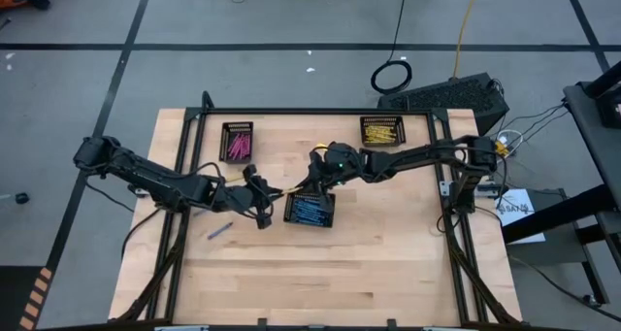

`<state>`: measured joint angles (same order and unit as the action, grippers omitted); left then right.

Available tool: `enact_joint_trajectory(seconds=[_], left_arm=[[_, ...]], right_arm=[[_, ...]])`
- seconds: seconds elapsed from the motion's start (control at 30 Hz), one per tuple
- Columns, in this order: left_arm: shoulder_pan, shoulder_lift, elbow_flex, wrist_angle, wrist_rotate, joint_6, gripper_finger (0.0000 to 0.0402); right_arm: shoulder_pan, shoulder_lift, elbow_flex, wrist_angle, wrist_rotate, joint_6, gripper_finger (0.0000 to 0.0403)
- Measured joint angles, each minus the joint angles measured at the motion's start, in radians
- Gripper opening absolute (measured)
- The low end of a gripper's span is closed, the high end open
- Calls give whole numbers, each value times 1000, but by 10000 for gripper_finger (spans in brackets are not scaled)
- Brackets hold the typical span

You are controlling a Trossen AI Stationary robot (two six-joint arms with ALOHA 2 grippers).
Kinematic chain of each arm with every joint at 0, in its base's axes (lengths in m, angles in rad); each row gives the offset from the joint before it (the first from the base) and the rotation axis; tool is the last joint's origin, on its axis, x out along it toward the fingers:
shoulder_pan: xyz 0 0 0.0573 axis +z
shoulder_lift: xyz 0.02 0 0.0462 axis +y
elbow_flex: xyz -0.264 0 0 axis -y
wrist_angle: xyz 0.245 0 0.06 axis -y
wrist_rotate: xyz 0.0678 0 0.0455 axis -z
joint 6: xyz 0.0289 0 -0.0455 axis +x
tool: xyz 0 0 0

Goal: Sort crayons
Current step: Put the yellow crayon into the top right black bin

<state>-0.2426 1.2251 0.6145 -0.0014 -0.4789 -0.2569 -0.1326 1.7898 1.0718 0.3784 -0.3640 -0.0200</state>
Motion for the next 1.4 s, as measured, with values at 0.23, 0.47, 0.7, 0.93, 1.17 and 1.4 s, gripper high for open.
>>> enact_joint_trajectory(seconds=[0.23, 0.47, 0.7, 0.93, 1.17, 1.4], left_arm=[[0, -1, 1, -122, -1, -76, 138], [-4, 0, 0, -234, -39, -183, 200], [-20, 0, 0, -232, -150, -180, 206], [-20, 0, 0, -189, -193, -123, 206], [-20, 0, 0, -180, -193, -121, 206], [-20, 0, 0, -167, -193, -121, 206]], right_arm=[[-49, -19, -10, -146, 110, 7, 1], [-155, -254, -147, -242, 277, 8, 1], [-298, -528, -283, -510, 449, 27, 1], [-513, -676, -376, -601, 461, 21, 1], [-694, -680, -424, -592, 341, 7, 1], [-791, -650, -426, -584, 257, -43, 1]])
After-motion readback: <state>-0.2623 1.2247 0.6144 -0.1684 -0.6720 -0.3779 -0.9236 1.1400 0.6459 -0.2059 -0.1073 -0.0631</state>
